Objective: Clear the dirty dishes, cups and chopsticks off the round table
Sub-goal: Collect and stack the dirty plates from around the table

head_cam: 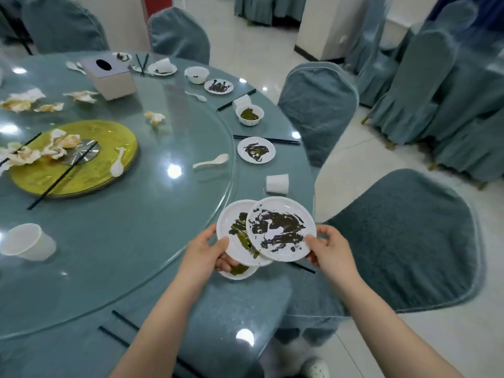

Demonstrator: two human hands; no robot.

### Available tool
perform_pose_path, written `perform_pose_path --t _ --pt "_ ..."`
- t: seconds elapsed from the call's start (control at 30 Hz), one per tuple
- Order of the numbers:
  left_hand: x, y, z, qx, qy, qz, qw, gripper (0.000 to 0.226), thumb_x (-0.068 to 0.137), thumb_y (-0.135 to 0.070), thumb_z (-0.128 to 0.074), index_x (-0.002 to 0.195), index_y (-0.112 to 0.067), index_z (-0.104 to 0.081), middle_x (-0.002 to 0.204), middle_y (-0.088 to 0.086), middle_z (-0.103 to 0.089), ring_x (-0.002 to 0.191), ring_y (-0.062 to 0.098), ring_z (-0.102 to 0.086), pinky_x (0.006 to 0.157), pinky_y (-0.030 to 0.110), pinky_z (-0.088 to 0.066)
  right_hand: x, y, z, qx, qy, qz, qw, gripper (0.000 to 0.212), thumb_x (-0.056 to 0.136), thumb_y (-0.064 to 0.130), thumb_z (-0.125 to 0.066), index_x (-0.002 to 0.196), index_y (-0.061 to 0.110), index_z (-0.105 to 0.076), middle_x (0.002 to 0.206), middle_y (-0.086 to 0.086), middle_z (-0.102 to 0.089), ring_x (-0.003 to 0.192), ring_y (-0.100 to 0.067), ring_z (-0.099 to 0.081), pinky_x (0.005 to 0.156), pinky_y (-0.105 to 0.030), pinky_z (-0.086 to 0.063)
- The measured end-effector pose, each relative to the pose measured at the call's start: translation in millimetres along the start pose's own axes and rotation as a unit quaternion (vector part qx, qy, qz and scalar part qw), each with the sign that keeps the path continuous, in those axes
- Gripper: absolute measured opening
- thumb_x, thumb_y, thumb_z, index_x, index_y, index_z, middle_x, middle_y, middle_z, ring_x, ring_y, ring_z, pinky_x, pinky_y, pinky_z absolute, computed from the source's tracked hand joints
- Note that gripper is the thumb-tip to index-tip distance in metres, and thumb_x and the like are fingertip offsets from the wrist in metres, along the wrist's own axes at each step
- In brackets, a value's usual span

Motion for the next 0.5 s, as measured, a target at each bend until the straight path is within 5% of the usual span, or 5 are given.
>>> perform_pose_path --t 0.13,0.33,0.5 --pt "-0.7 -17.9 -43.1 0.045 0.034 -0.019 0.998 0.032 0.096 -0.011 -0.048 0.097 -0.042 -0.056 0.059 0.011 -0.068 0.043 0.012 -0.055 0.049 0.021 -0.049 0.0 2.4 27.3 0.006 -0.007 0.013 1.000 0.013 0.094 0.018 -0.055 0.107 0.020 -0.057 0.064 0.003 -0.069 0.054 -0.011 -0.061 0.055 -0.029 -0.051" --pt "-7.6 -37.0 -141.7 0.051 0.113 -0.046 0.991 0.029 0.097 -0.012 -0.049 0.105 -0.040 -0.055 0.064 0.012 -0.069 0.051 0.017 -0.060 0.050 0.023 -0.052 -3.4 8.5 86.6 0.015 0.032 0.029 0.999 0.030 0.098 0.013 -0.042 0.116 0.029 -0.060 0.084 0.005 -0.071 0.053 -0.002 -0.061 0.050 -0.021 -0.047" --pt "-23.8 -46.2 -253.4 0.070 0.189 -0.067 0.977 0.026 0.100 -0.015 -0.044 0.109 -0.037 -0.056 0.062 0.008 -0.069 0.049 0.013 -0.062 0.049 0.022 -0.052 -9.5 5.4 193.9 -0.008 -0.017 0.053 0.998 0.035 0.094 0.008 -0.045 0.105 0.034 -0.067 0.074 0.003 -0.070 0.054 -0.007 -0.054 0.054 -0.024 -0.051"
Point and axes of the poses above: each hand's wrist, its own x-axis towards the middle knuckle, its own z-axis out of the back of the hand, y = z × x, the point moved 10 cm from there along x, towards the middle knuckle
